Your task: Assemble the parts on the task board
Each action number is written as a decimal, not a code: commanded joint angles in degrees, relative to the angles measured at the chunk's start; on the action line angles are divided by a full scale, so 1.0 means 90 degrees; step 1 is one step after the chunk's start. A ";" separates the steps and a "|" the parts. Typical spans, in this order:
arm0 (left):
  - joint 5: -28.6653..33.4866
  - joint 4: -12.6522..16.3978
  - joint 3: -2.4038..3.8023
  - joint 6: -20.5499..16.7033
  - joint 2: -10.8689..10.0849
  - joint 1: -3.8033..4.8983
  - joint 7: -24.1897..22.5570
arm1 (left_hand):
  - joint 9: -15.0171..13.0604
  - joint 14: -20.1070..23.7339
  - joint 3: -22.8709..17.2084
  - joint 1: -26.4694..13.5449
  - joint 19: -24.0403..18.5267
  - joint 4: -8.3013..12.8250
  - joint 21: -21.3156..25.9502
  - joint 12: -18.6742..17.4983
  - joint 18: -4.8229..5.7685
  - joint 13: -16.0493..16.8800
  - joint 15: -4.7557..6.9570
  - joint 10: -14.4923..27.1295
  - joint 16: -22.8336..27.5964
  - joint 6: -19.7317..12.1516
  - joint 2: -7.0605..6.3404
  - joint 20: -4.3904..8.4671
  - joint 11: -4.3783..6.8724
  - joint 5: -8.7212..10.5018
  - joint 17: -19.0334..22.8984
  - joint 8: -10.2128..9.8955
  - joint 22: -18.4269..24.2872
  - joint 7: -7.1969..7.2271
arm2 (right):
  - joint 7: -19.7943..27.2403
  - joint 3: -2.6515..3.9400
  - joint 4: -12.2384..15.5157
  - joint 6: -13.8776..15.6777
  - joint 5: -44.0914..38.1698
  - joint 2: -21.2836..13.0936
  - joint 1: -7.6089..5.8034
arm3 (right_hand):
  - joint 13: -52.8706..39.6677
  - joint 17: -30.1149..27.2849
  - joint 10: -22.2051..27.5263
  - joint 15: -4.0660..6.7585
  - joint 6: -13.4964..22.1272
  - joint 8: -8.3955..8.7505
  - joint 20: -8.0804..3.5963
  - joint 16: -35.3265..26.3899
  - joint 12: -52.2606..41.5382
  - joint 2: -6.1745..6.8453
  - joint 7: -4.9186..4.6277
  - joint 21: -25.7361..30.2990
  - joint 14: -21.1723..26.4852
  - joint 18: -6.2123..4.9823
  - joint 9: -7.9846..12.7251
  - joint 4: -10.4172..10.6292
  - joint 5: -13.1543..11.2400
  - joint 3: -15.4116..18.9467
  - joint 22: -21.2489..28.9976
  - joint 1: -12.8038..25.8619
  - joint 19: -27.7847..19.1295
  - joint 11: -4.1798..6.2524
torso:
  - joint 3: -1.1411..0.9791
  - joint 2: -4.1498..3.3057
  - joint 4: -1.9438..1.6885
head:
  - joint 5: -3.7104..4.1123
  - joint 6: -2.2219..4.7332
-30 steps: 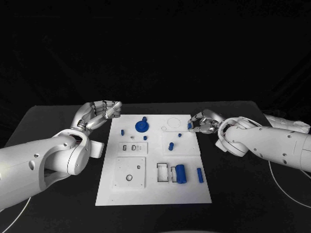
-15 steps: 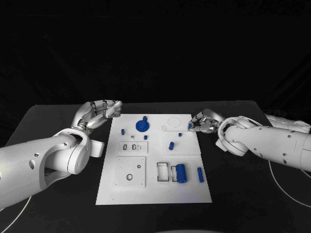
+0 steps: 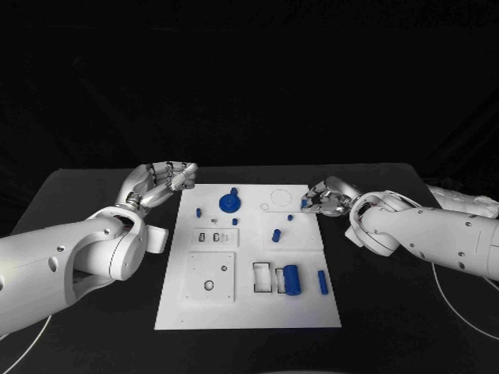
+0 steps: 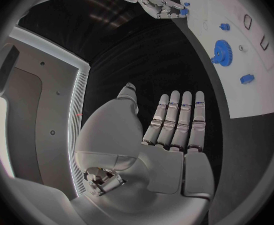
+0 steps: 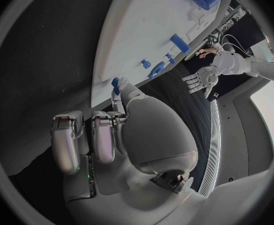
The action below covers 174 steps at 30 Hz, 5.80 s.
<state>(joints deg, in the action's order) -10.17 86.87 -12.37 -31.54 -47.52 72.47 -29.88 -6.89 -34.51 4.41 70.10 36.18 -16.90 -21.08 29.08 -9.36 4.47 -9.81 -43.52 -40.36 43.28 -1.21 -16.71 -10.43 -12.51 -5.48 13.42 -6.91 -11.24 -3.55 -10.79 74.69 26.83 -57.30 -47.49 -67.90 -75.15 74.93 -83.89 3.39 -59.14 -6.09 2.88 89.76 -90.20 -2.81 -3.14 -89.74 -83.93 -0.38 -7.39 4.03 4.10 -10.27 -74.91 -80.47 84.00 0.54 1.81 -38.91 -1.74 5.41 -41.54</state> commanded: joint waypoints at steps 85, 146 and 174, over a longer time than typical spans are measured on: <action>-0.0034 -0.0020 0.0006 0.0005 0.0073 0.0010 -0.0072 | -0.0020 0.0030 0.0016 0.0044 -0.0047 0.0023 0.0037 -0.0022 -0.0089 0.0014 0.0003 0.0051 0.0015 -0.0044 0.0117 0.0019 -0.0010 -0.0075 -0.0018 0.0066 0.0017 -0.0193 | -0.1464 0.0016 0.1172 0.0338 -0.0687 0.1734 0.0091 | -0.1650 0.1675 -0.0679 -0.0220 -0.0171 0.0143 0.0187 0.0026 0.0022 0.0002 -0.0299 -0.0029 -0.0675 0.0042 0.0106 -0.0089 0.0160 0.0139 -0.1676 -0.0105 0.0667 -0.0304 | 0.0006 0.0017 -0.0004 | -0.0642 -0.0398; -0.0034 -0.0025 0.0006 -0.0030 0.0065 0.0012 -0.0063 | -0.0024 0.0029 0.0019 0.0072 -0.0046 0.0024 0.0036 -0.0021 -0.0090 0.0016 0.0003 0.0050 0.0012 -0.0052 0.0145 0.0019 -0.0009 -0.0088 -0.0022 0.0080 0.0019 -0.0192 | -0.1392 0.0011 0.0879 0.0035 -0.0669 0.1988 0.0171 | -0.1650 0.1675 -0.0679 -0.0278 -0.0067 0.0253 0.0257 0.0026 0.0022 0.0029 -0.0335 -0.0029 -0.0675 0.0042 0.0171 -0.0053 0.0130 0.0197 -0.1676 -0.0012 0.0667 -0.0342 | 0.0014 0.0022 -0.0010 | -0.0566 -0.0452; -0.0056 -0.0042 0.0017 -0.0014 0.0081 0.0014 -0.0101 | -0.0028 0.0029 0.0026 0.0099 -0.0046 0.0025 0.0035 -0.0020 -0.0090 0.0018 0.0004 0.0050 0.0011 -0.0061 0.0165 0.0019 -0.0009 -0.0097 -0.0025 0.0093 0.0022 -0.0192 | -0.1504 0.0004 0.0902 -0.0014 -0.0789 0.1978 0.0184 | -0.1650 0.1675 -0.0679 -0.0433 0.0577 0.0282 0.0408 0.0026 0.0022 0.0403 -0.0564 -0.0029 -0.0675 0.0042 0.0378 -0.0169 0.0117 0.0414 -0.1676 0.0072 0.0667 -0.0544 | 0.0008 0.0015 -0.0009 | -0.0556 -0.0415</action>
<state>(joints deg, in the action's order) -10.28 86.45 -12.29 -31.82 -46.92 72.52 -29.92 -7.08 -34.51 4.40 71.09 36.18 -16.90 -21.08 29.08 -9.36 4.56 -9.81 -43.52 -40.36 43.29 -0.22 -16.70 -10.43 -13.18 -5.65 13.93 -6.76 -11.25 -16.81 -10.74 82.66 27.31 -63.45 -29.66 -66.30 -74.93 74.90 -84.00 -0.11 -54.32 -3.75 6.27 89.76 -89.99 0.48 -8.32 -89.74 -84.14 -0.38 -4.02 2.43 5.21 -6.84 -74.91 -79.78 84.10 -4.06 1.93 -38.78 -1.82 0.38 -45.30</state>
